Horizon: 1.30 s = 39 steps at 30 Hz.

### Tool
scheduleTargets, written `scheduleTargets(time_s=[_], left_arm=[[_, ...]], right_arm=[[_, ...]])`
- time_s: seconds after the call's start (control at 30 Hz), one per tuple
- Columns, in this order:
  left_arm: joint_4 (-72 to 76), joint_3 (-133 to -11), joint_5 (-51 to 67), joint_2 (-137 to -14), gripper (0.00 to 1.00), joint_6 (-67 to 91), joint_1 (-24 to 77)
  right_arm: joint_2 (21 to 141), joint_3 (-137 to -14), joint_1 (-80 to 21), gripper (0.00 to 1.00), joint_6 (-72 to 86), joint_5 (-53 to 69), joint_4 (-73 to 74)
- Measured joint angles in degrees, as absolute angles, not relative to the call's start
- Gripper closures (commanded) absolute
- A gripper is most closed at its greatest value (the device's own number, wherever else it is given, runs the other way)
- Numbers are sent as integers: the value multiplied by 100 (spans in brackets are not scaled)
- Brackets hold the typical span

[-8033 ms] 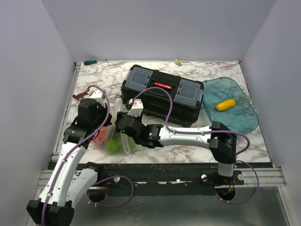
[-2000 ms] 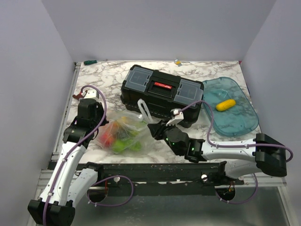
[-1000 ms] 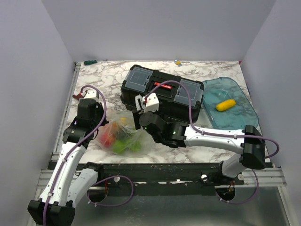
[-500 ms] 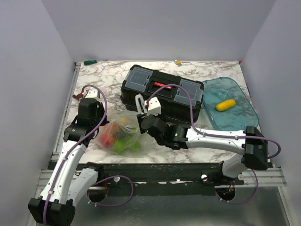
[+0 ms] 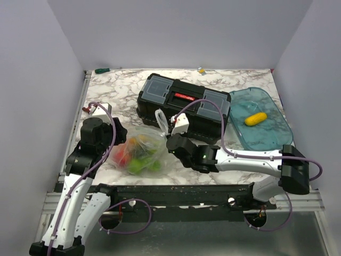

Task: Take the fake fruits out of the plastic bag

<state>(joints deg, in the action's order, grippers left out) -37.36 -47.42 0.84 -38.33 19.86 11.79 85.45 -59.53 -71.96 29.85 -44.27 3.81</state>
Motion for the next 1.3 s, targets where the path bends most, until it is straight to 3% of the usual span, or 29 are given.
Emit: scheduleTargets(time_s=[0.13, 0.27, 0.5, 0.77, 0.93, 1.3], left_arm=[[-3739, -4742, 246, -3516, 35, 1946, 1369], [-3743, -4737, 51, -3173, 2, 1883, 1994], [-4058, -4886, -1352, -3774, 1, 1831, 3653], [-4569, -5640, -2744, -5046, 2, 1708, 4639], [-4657, -6069, -3262, -5653, 7, 1590, 4696], [-4635, -6093, -3380, -6018, 51, 1411, 4657]], right_arm=[[8379, -5852, -7199, 93, 3024, -4427, 268], [8200, -5741, -7199, 93, 3041, -4429, 222], [8014, -5610, -7199, 92, 3055, -4431, 95], [7861, -5496, -7199, 92, 3131, -4434, 89], [7745, -5468, -7199, 92, 3155, -4460, 99], [7644, -5378, -7199, 91, 3205, -4554, 115]])
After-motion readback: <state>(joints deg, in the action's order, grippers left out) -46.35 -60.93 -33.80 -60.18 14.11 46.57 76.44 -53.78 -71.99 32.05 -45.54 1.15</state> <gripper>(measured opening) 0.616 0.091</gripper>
